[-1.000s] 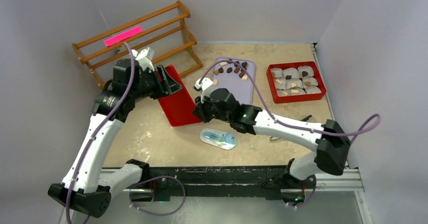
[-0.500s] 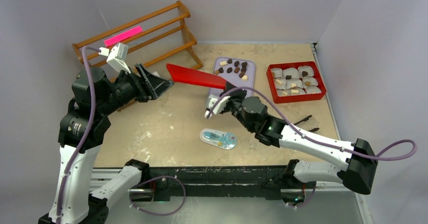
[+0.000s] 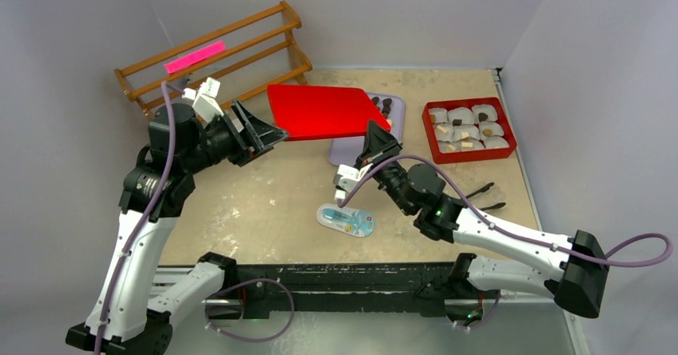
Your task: Pack the chocolate
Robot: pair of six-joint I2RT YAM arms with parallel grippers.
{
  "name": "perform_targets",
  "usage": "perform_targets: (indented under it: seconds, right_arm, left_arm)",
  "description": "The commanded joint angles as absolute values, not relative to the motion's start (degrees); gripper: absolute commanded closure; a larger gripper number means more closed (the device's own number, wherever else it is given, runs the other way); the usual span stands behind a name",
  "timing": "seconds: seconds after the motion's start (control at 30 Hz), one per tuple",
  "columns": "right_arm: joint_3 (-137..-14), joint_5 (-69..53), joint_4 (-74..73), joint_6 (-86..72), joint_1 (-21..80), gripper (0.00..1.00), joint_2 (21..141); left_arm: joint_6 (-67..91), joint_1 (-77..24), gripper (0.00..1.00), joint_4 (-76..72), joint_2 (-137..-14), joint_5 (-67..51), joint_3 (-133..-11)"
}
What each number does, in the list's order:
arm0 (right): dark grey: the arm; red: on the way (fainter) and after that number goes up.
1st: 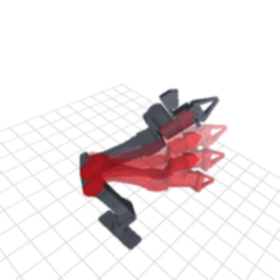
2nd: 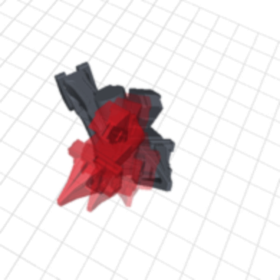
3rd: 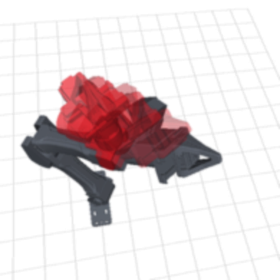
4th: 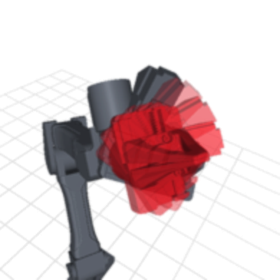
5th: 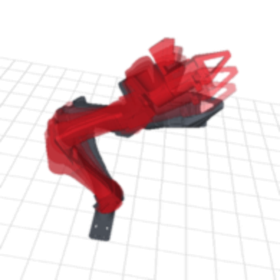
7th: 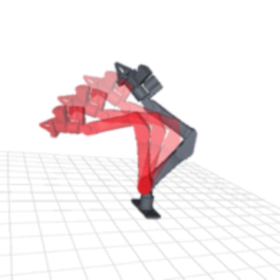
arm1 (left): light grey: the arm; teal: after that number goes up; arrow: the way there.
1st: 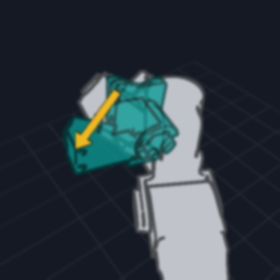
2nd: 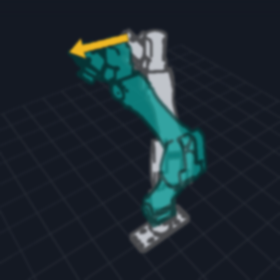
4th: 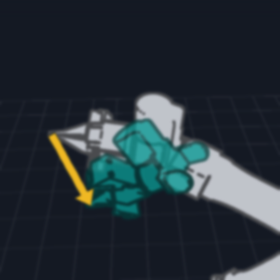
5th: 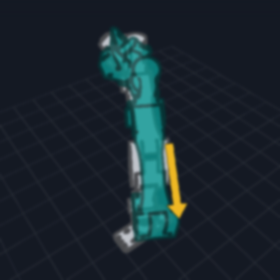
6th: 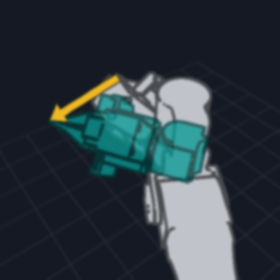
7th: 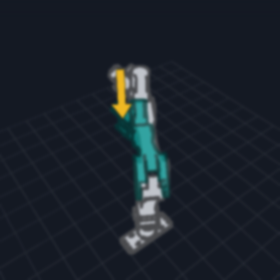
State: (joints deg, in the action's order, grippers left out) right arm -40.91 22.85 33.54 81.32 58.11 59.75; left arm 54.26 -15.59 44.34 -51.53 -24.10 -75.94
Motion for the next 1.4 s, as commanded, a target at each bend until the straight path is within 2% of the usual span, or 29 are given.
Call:
perform_targets:
  seconds: [0.0,0.27,0.53,0.67,0.87,0.93,1.13,1.17,1.37]
  right_arm:
    - [-40.6,22.0,40.8,84.6,58.3,1.0,57.1]
    - [-39.5,21.3,41.6,85.3,58.2,1.0,56.4]
    - [-39.4,20.9,40.6,84.4,58.3,0.98,57.9]
    - [-37.9,21.0,40.4,83.6,58.2,0.92,58.5]
    - [-34.0,22.5,43.3,81.9,58.3,0.76,59.5]
    - [-33.5,23.3,43.3,79.9,58.3,0.68,59.6]
    - [-33.5,23.5,30.9,63.6,58.2,0.33,57.8]
    - [-33.5,23.3,28.7,60.6,58.2,0.31,57.2]
    - [-32.1,17.3,19.7,42.9,58.2,0.3,52.6]
  left_arm:
    - [57.7,-15.4,0.34,39.4,-51.9,-25.5,-74.4]
    - [62.6,-15.4,0.36,30.9,-53.6,-29.4,-69.8]
    - [66.8,-15.4,0.61,25.2,-53.5,-32.4,-65.6]
    - [69.0,-15.4,0.81,22.1,-52.4,-33.3,-63.6]
    - [73.6,-15.4,1.0,15.4,-51.3,-35.5,-61.1]
    - [73.7,-15.4,1.0,15.0,-51.2,-35.5,-61.3]
    - [74.5,-15.4,1.0,11.1,-51.0,-33.9,-60.4]
    - [74.7,-15.4,1.0,10.1,-51.0,-33.6,-60.0]
    - [74.1,-15.4,1.0,5.2,-53.1,-33.0,-59.1]
